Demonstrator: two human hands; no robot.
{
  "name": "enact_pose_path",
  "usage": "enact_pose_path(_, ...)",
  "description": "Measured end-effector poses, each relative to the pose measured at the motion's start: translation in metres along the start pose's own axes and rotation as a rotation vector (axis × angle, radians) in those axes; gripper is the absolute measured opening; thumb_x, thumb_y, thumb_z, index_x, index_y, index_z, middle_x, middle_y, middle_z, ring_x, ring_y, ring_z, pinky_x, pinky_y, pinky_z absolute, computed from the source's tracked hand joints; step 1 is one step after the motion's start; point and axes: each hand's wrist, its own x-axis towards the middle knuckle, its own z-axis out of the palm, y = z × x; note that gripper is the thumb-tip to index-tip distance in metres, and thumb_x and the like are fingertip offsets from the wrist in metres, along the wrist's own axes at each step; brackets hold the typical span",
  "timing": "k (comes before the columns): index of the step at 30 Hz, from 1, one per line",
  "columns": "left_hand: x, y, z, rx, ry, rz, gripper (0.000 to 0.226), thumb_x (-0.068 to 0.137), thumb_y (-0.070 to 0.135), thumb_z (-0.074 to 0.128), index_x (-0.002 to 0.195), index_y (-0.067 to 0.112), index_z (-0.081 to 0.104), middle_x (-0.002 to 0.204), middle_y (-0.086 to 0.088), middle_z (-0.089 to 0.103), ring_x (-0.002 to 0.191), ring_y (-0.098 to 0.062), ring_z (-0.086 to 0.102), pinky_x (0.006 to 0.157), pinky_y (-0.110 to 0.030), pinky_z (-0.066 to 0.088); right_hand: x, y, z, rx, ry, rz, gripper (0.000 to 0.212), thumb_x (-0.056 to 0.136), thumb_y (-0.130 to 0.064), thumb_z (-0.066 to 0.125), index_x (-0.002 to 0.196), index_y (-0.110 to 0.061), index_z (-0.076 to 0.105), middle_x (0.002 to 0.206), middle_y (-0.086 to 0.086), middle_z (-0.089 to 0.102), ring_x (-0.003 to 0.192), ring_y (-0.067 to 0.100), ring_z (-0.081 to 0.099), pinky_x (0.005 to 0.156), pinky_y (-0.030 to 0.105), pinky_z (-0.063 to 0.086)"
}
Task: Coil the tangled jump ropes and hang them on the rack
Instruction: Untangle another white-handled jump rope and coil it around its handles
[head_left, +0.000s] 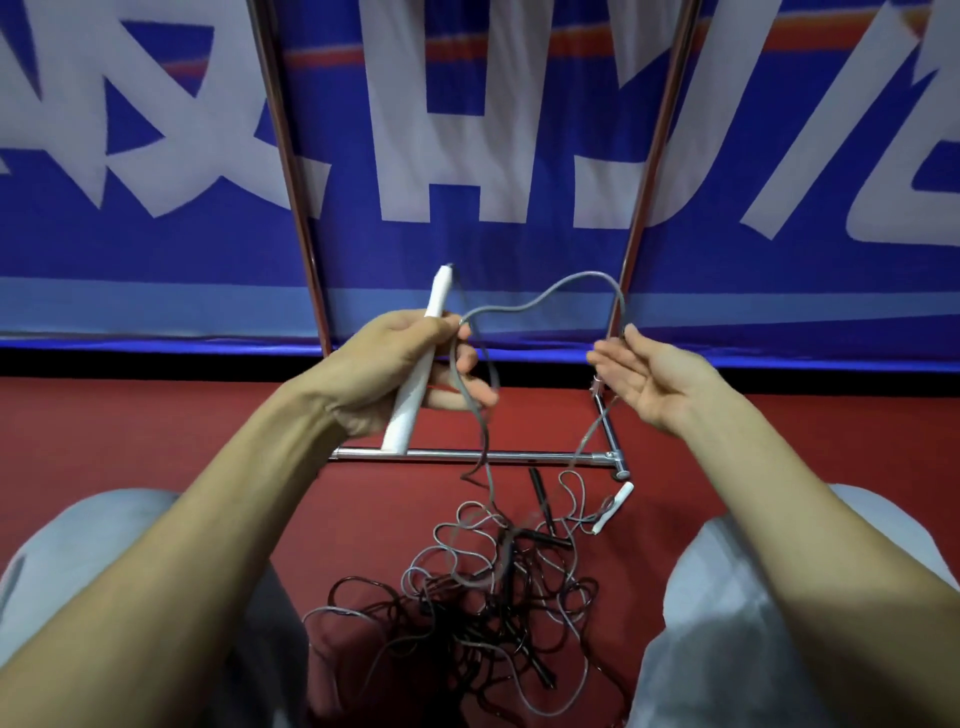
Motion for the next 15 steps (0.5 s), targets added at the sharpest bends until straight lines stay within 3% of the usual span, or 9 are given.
enact_pose_path(3, 0.001, 0.002, 0.003, -0.144, 0.039, -0.003, 0.022, 0.103, 0.014, 0.033, 0.084, 0.011, 0.044, 0.056, -0.002, 0.052, 0.062, -0.028, 0.069, 0.066, -0.038, 0.061, -0.004, 0.008, 0.010, -0.064, -0.041, -0.040, 0.024, 0.100, -0.019, 0.048, 0.083, -0.003, 0.056, 0.059, 0.007, 0.070, 0.052, 0.015, 0.069, 0.045, 0.020, 0.052)
enact_pose_path(8, 0.007, -0.007, 0.024, -0.449, 0.204, 0.031, 0.018, 0.102, 0.011, 0.036, 0.086, 0.010, 0.044, 0.056, -0.003, 0.050, 0.069, -0.027, 0.072, 0.075, -0.040, 0.059, -0.025, 0.021, 0.033, -0.404, -0.160, -0.304, 0.005, 0.097, -0.004, 0.046, 0.096, -0.005, 0.050, 0.079, 0.014, 0.068, 0.056, 0.021, 0.068, 0.054, 0.026, 0.057)
enact_pose_path(10, 0.012, -0.011, 0.027, -0.619, 0.235, 0.045, 0.017, 0.102, 0.010, 0.037, 0.087, 0.008, 0.045, 0.059, -0.005, 0.052, 0.074, -0.028, 0.073, 0.077, -0.041, 0.059, -0.032, 0.026, 0.036, -0.467, -0.200, -0.389, 0.015, 0.094, 0.004, 0.046, 0.104, -0.006, 0.042, 0.084, 0.014, 0.068, 0.062, 0.022, 0.068, 0.060, 0.029, 0.058)
enact_pose_path(12, 0.014, -0.012, 0.024, -0.745, 0.249, 0.079, 0.017, 0.101, 0.009, 0.039, 0.086, 0.007, 0.046, 0.064, -0.006, 0.053, 0.078, -0.028, 0.073, 0.077, -0.042, 0.059, -0.037, 0.031, 0.038, -0.557, -0.355, -0.373, 0.026, 0.091, 0.012, 0.045, 0.107, -0.007, 0.044, 0.091, 0.013, 0.069, 0.075, 0.023, 0.068, 0.070, 0.030, 0.057)
enact_pose_path(15, 0.013, -0.007, 0.018, -0.869, 0.282, 0.169, 0.022, 0.101, 0.007, 0.038, 0.081, 0.008, 0.046, 0.067, -0.007, 0.052, 0.080, -0.031, 0.073, 0.078, -0.045, 0.058, -0.042, 0.040, 0.034, -0.883, -0.682, -0.299, 0.032, 0.090, 0.014, 0.046, 0.110, -0.010, 0.054, 0.102, 0.009, 0.068, 0.096, 0.015, 0.066, 0.088, 0.030, 0.051)
